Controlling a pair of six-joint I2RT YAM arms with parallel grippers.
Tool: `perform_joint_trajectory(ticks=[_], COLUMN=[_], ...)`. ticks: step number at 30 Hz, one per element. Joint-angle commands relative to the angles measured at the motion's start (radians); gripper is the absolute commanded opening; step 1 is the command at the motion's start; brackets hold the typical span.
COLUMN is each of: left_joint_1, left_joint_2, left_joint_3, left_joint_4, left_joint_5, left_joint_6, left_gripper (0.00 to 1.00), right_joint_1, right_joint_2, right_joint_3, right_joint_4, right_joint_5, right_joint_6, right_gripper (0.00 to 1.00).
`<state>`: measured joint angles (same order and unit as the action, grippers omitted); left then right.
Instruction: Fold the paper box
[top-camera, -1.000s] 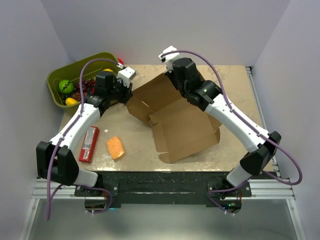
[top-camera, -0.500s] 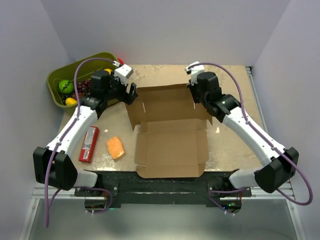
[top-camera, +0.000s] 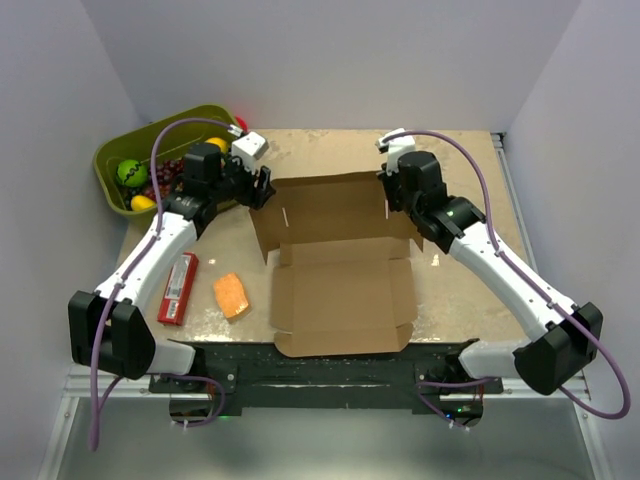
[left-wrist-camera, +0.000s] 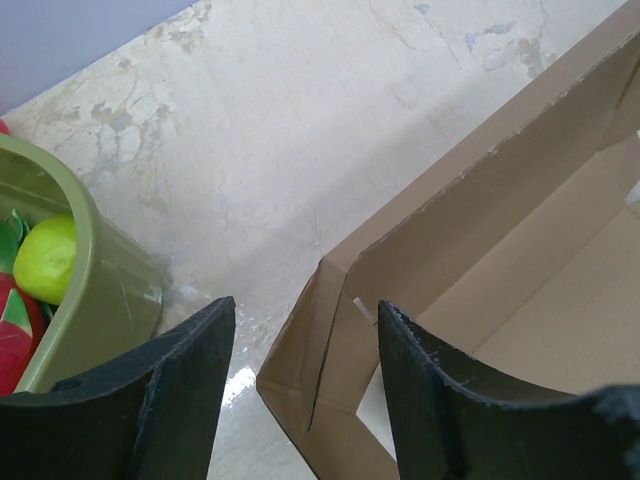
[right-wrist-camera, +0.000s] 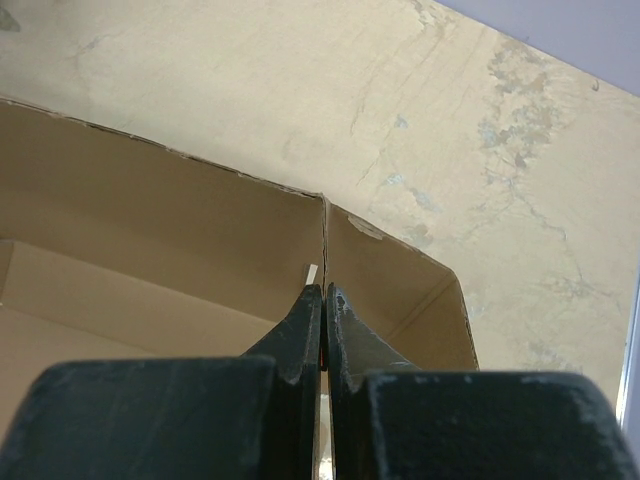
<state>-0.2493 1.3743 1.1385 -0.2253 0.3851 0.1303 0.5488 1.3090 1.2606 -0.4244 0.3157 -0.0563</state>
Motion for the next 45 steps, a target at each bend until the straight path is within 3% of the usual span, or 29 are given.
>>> perform_joint_trajectory(ticks=[1,3,12,23,27,28,30,31,33,34,35,38,45], left_joint_1=[-0.008,-0.018,-0.093,-0.102,-0.111,-0.114,-0.12,-0.126,-0.146,-0.153,-0.159,-0.185,-0.234], left_joint_2=[-0.015,-0.015,0.008,0.045,0.045,0.043,0.04,0.034,0.019,0.013,0.009,-0.007,-0.035], left_joint_3=[-0.002,-0.008,0.001,-0.019,-0.034,-0.037,-0.051,-0.057,-0.086,-0.1,-0.105,-0.128,-0.169], left_joint_4=[0.033,0.043,0.015,0.076,0.095,0.104,0.118,0.132,0.164,0.171,0.176,0.202,0.279], left_joint_5=[-0.04,-0.043,-0.196,-0.218,-0.244,-0.255,-0.293,-0.305,-0.354,-0.37,-0.382,-0.443,-0.509], left_joint_6=[-0.018,-0.021,-0.069,-0.265,-0.262,-0.252,-0.222,-0.209,-0.181,-0.173,-0.172,-0.17,-0.195], left_gripper=[0.6,0.57,0.22,0.12,0.07,0.05,0.0,0.0,0.0,0.0,0.0,0.0,0.0], right_joint_1=[-0.006,-0.006,-0.004,-0.004,-0.006,-0.004,-0.006,-0.006,-0.004,-0.004,-0.006,-0.004,-0.001], right_joint_2=[-0.027,-0.03,-0.034,-0.112,-0.136,-0.136,-0.145,-0.151,-0.181,-0.197,-0.212,-0.283,-0.353], right_joint_3=[0.003,0.003,-0.016,-0.191,-0.233,-0.228,-0.214,-0.211,-0.207,-0.21,-0.21,-0.207,-0.28], right_joint_4=[0.053,0.056,0.088,0.286,0.308,0.279,0.25,0.224,0.196,0.179,0.17,0.148,0.292], right_joint_5=[0.029,0.045,0.097,0.118,0.141,0.143,0.161,0.171,0.192,0.2,0.204,0.2,-0.166], right_joint_6=[0.032,0.041,0.101,0.233,0.262,0.269,0.291,0.3,0.34,0.352,0.381,0.461,0.763], right_gripper=[0.0,0.0,0.0,0.0,0.01,0.12,0.19,0.38,0.54,0.67,0.73,0.81,0.83])
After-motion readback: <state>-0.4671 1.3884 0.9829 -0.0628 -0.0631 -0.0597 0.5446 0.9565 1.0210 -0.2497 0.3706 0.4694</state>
